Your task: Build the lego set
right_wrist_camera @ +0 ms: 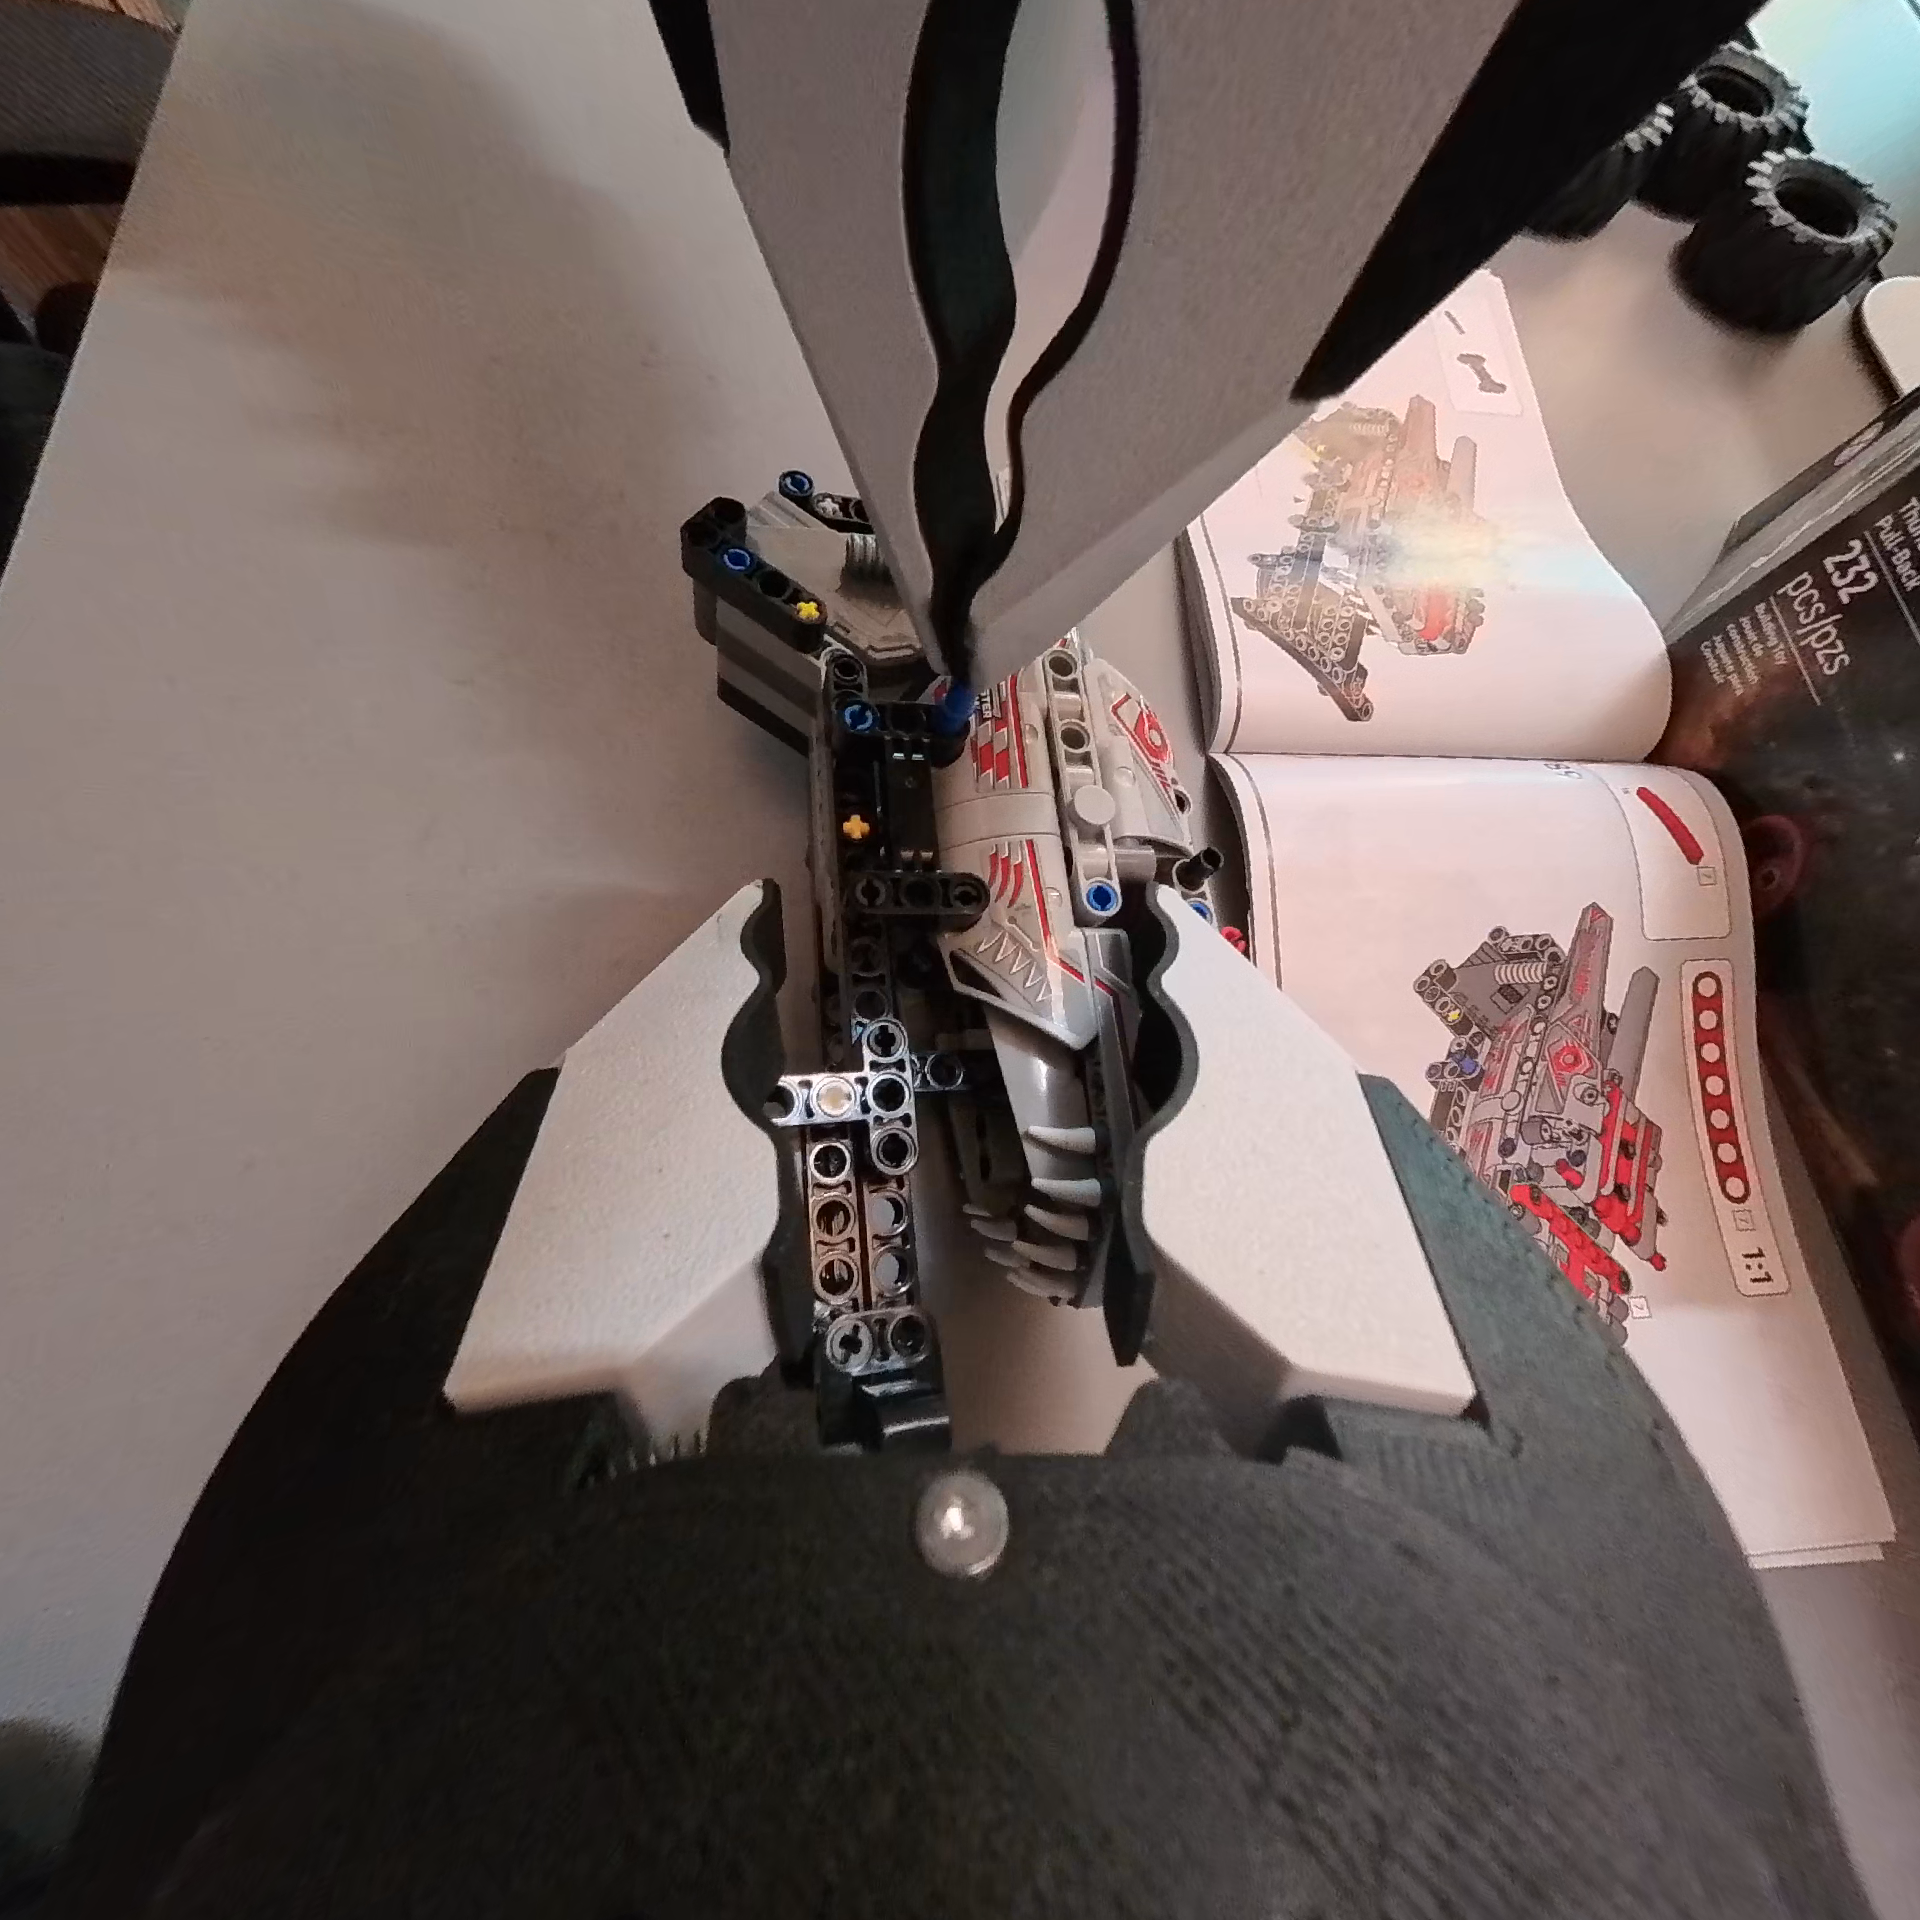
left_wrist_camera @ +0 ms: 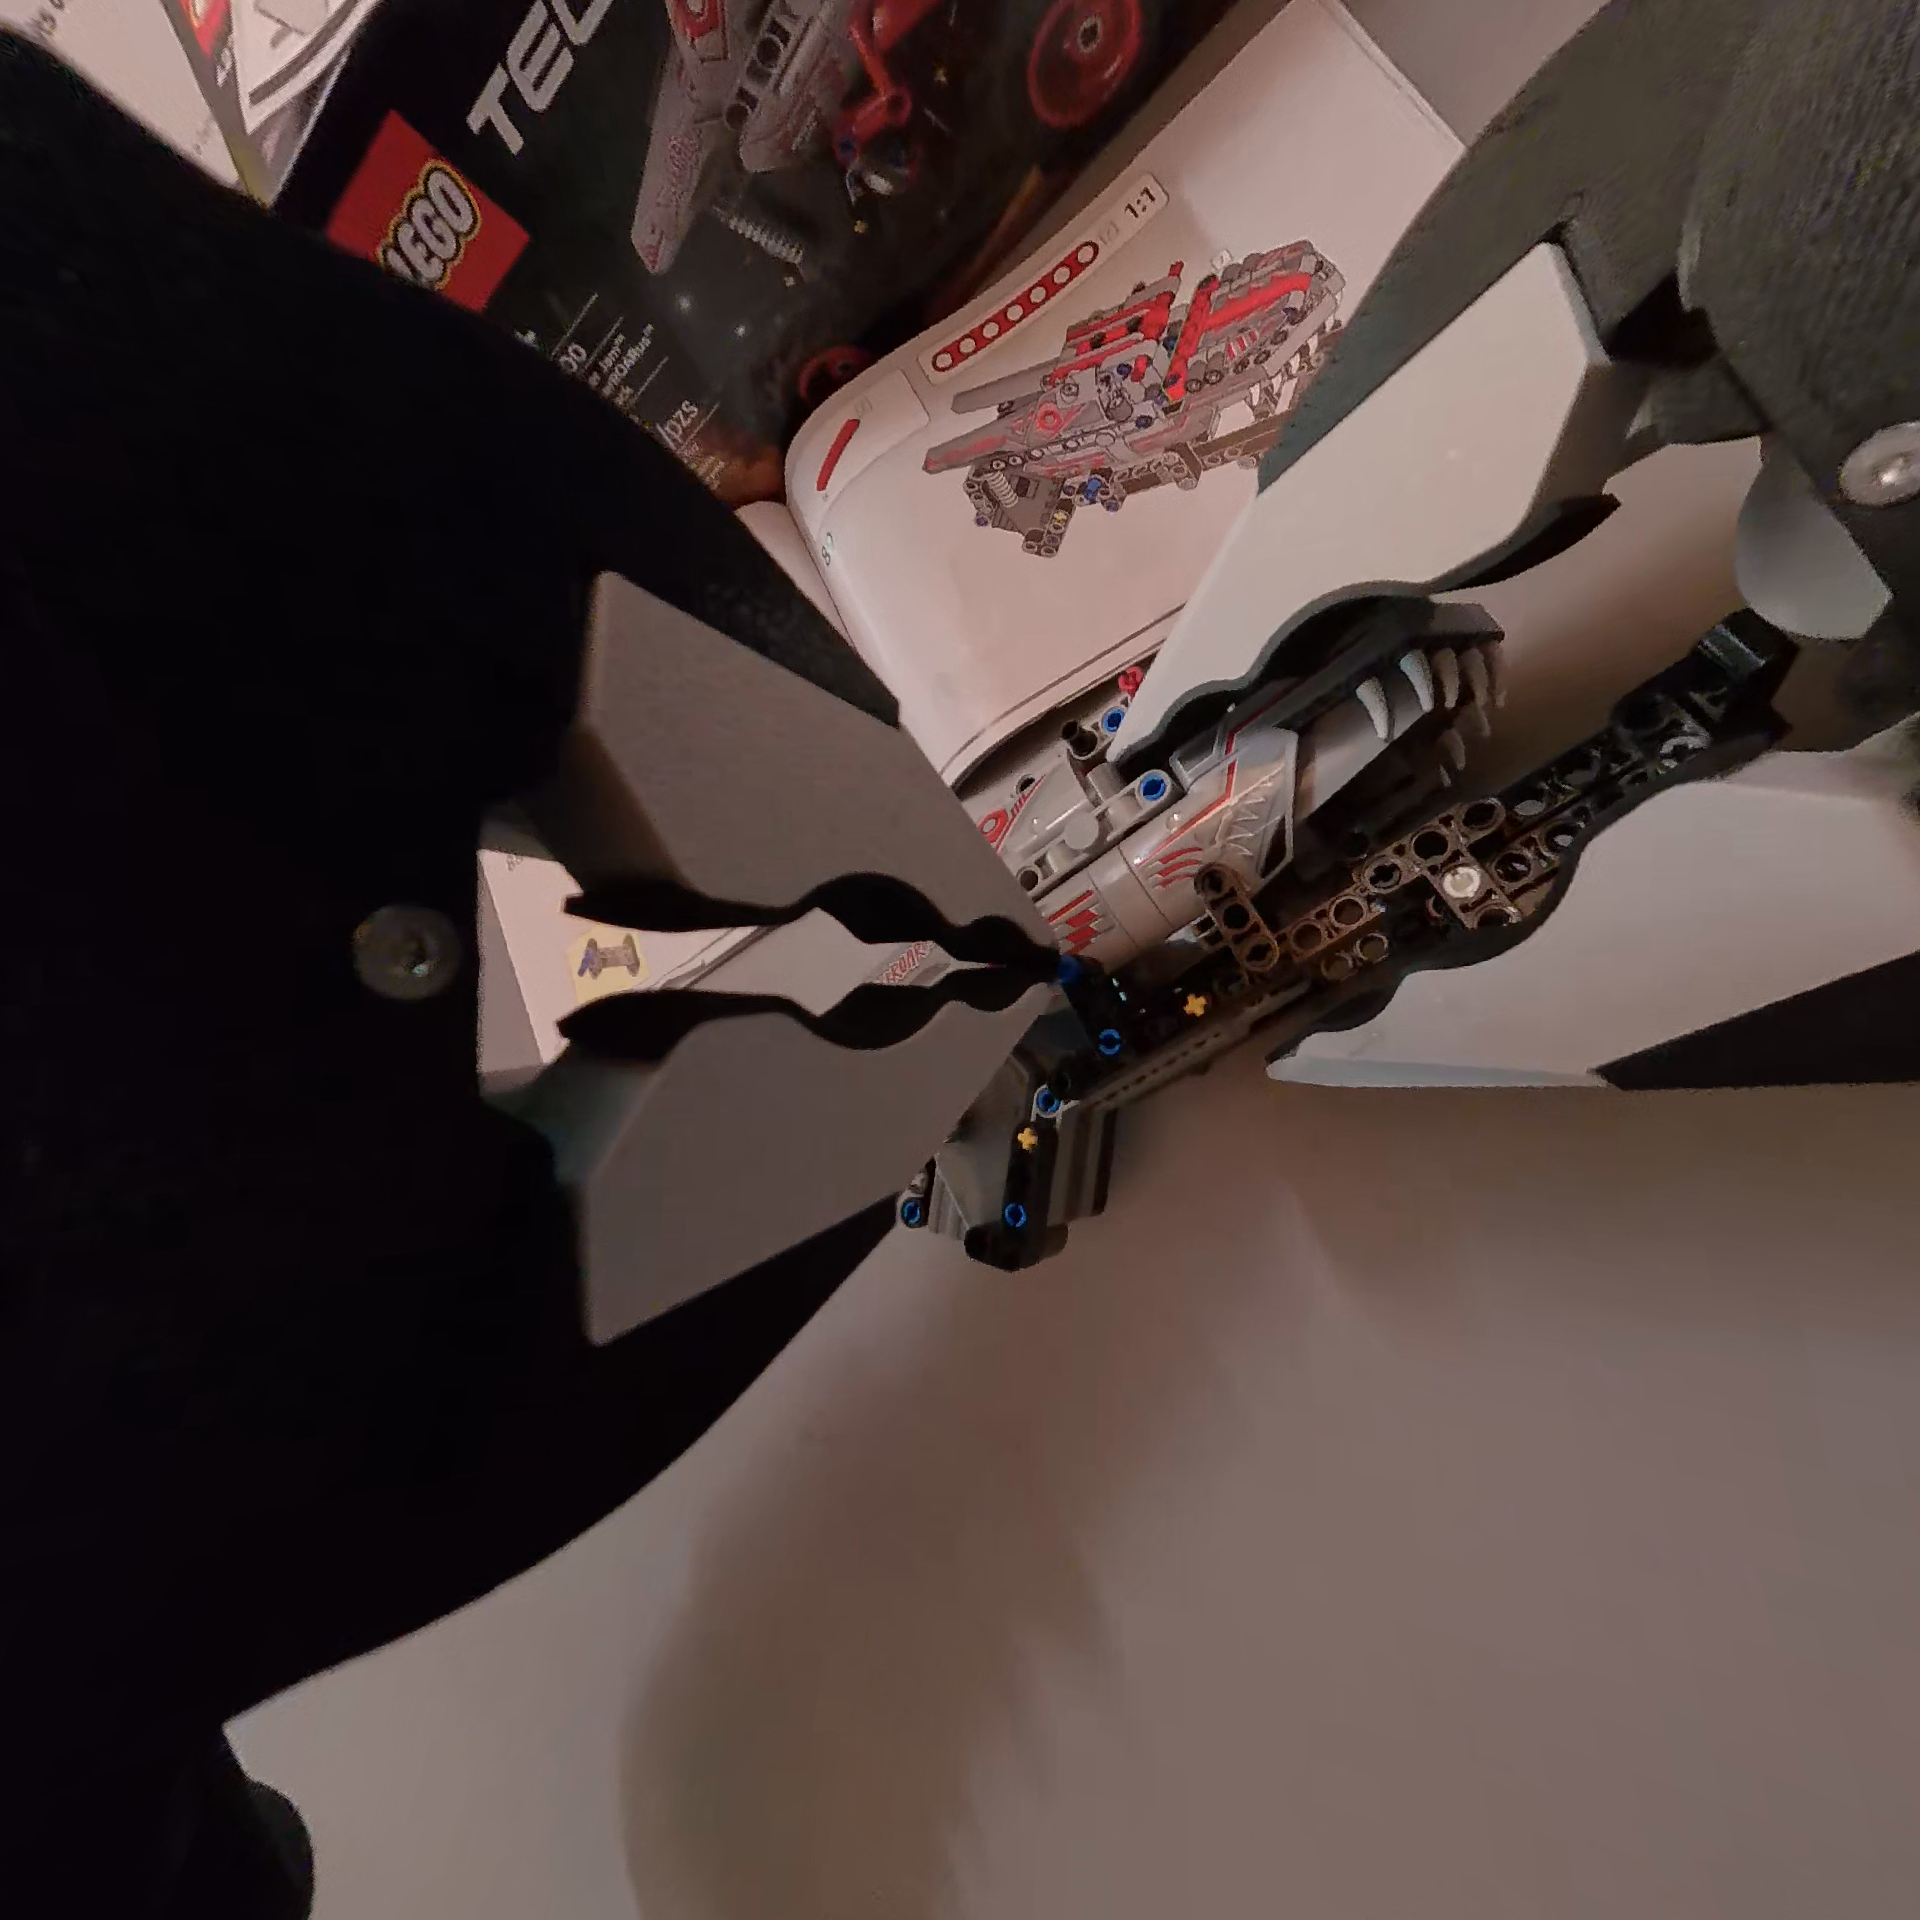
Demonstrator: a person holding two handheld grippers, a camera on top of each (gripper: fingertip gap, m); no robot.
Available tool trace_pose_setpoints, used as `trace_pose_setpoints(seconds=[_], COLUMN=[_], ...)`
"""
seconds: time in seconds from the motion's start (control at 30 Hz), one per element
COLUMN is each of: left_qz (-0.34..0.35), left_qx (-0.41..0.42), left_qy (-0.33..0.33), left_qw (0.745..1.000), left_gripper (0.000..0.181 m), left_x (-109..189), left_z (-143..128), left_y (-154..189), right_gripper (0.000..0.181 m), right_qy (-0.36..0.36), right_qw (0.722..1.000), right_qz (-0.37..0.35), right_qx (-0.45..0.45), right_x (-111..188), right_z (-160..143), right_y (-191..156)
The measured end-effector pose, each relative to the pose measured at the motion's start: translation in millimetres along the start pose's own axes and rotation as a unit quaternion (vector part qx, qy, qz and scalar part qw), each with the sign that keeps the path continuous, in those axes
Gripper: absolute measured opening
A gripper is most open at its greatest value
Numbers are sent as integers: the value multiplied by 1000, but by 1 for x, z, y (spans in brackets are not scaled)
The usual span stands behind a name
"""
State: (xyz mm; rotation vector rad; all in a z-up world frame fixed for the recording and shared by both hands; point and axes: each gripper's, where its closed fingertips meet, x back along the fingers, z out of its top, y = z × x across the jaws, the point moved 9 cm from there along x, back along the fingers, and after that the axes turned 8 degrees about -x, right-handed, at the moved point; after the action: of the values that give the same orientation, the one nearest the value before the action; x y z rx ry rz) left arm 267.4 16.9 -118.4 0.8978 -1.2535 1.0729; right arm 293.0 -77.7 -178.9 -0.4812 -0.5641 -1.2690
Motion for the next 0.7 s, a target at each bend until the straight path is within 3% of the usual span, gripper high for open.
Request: trace_pose_setpoints(seconds=[0.7], left_qz=[-8], left_qx=[-37], left_qy=[-36], left_qw=[999], left_gripper=[0], left_x=[-1], left_z=[8], left_y=[-1], right_gripper=[65], right_qy=[8], right_qw=[1000], right_qz=[-4], right_qx=[1], right_x=[0], right_z=[0], right_y=[-1])
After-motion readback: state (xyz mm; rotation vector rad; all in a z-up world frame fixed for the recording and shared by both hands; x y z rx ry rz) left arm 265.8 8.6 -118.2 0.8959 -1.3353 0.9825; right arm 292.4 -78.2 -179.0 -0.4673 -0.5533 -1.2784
